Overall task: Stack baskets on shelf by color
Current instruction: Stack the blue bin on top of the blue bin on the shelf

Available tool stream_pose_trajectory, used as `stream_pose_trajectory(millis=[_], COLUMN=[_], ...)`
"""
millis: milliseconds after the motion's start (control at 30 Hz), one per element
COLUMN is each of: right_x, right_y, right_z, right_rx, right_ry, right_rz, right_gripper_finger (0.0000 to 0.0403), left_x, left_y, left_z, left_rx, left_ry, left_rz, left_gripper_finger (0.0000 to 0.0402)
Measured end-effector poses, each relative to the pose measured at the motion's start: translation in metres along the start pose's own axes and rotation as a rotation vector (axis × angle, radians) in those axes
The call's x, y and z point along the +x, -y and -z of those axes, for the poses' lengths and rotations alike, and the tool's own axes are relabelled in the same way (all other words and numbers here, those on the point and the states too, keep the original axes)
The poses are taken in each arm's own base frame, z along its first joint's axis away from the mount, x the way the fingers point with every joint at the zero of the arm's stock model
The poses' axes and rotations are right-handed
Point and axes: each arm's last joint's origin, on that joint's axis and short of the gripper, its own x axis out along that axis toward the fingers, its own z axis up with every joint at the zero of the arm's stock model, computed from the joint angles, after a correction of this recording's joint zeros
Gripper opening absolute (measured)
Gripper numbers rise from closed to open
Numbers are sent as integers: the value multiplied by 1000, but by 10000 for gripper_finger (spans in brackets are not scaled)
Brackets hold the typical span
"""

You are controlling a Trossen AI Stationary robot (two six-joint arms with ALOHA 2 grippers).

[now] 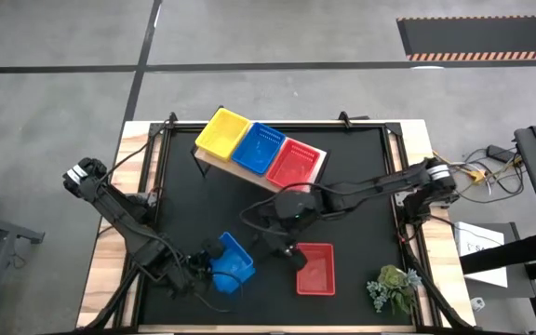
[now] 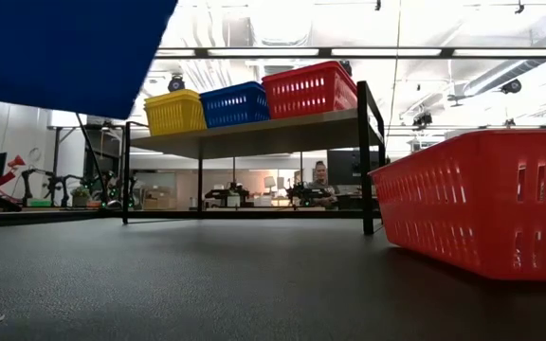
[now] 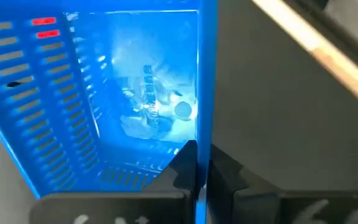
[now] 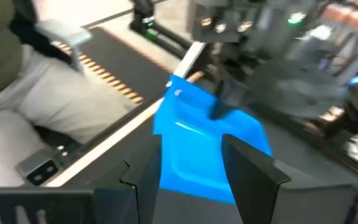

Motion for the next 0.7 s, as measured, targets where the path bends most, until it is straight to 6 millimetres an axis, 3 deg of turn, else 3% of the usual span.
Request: stream_pose_trajectory(millis=[533, 700], right_x=[60, 63], right_y=[20, 22], right_z=[8, 5], right_rx=[26, -50], right_ry=[-203, -217], right_rz=[-201, -228], right_gripper_finger=[159, 118], left_x=[0, 1], left_y=[-5, -5], left_z=[-3, -4], left_rx=[52, 73], left_ry=[11, 16], left_rz=[-164, -175], left_gripper_finger=[0, 0])
